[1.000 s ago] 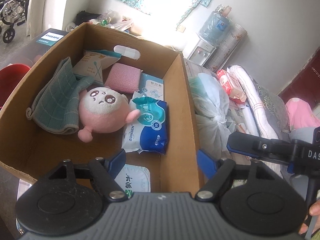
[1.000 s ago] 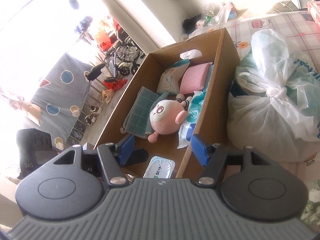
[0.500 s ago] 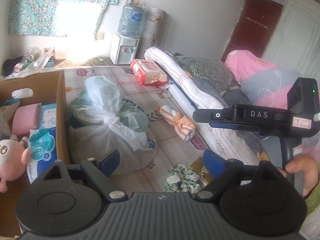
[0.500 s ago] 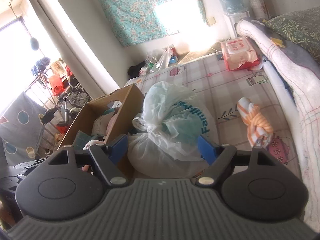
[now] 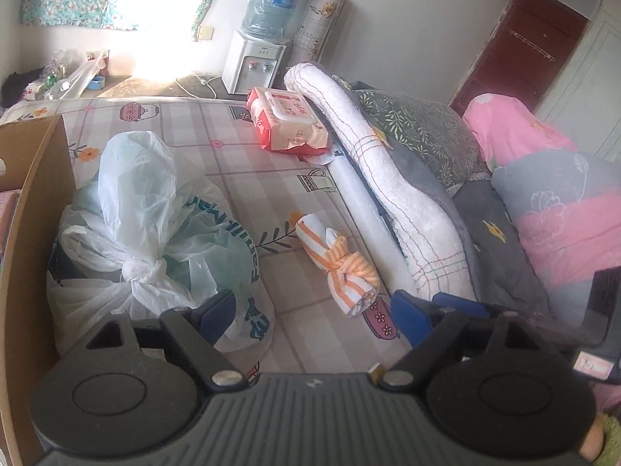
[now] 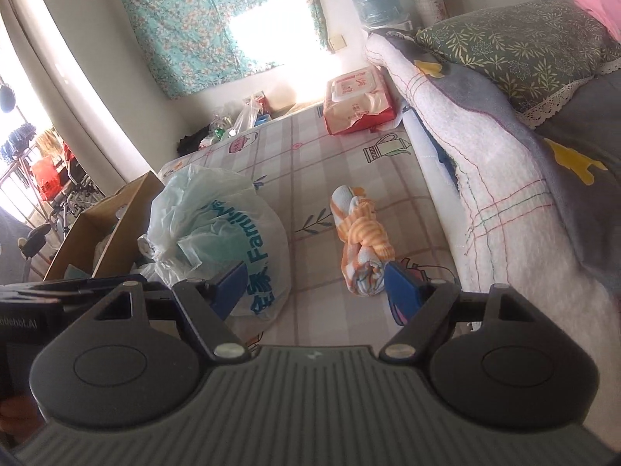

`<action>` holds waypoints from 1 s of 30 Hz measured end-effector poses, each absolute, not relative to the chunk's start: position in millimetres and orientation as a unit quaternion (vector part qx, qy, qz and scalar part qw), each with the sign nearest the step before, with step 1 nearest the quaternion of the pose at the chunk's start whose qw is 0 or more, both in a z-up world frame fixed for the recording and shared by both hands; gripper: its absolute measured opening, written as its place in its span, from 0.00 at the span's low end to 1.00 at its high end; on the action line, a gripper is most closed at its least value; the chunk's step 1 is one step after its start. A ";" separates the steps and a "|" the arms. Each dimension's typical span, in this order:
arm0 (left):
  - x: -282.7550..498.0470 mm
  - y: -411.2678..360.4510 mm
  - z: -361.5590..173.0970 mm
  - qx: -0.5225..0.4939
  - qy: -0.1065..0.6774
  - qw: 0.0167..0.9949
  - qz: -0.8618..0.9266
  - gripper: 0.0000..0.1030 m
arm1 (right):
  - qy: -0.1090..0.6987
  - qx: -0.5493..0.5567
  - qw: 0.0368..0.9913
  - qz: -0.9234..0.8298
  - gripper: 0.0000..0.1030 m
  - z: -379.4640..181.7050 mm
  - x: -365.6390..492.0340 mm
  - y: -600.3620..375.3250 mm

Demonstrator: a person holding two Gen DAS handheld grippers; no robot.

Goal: Organize soft objects
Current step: 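Withdraw the left tool from the box toward the orange-striped rolled cloth, then grasp the orange-striped rolled cloth with the left tool while the right tool grips it too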

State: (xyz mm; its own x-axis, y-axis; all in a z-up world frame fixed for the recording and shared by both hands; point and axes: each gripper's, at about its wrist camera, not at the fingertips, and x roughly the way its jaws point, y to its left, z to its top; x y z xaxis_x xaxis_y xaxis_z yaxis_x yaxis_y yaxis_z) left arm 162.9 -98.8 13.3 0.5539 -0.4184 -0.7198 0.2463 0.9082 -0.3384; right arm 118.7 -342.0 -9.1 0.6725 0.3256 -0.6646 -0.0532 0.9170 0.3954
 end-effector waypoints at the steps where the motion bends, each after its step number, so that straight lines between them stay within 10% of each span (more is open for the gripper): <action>1: 172.9 -101.4 12.7 -0.108 0.438 0.873 -0.187 0.85 | 0.393 0.171 0.898 0.103 0.76 -14.0 123.2 -342.0; 10: 244.6 -153.7 -27.8 -0.132 0.512 0.828 -0.183 0.77 | 0.411 0.137 0.897 0.082 0.66 -58.0 183.5 -336.8; 16: 263.3 -171.8 -58.9 -0.149 0.554 0.799 -0.184 0.76 | 0.457 0.192 0.862 0.106 0.35 -95.2 205.9 -343.5; 30: 254.3 -174.0 -73.1 -0.154 0.587 0.773 -0.186 0.47 | 0.444 0.282 0.844 0.107 0.29 -96.1 167.9 -344.5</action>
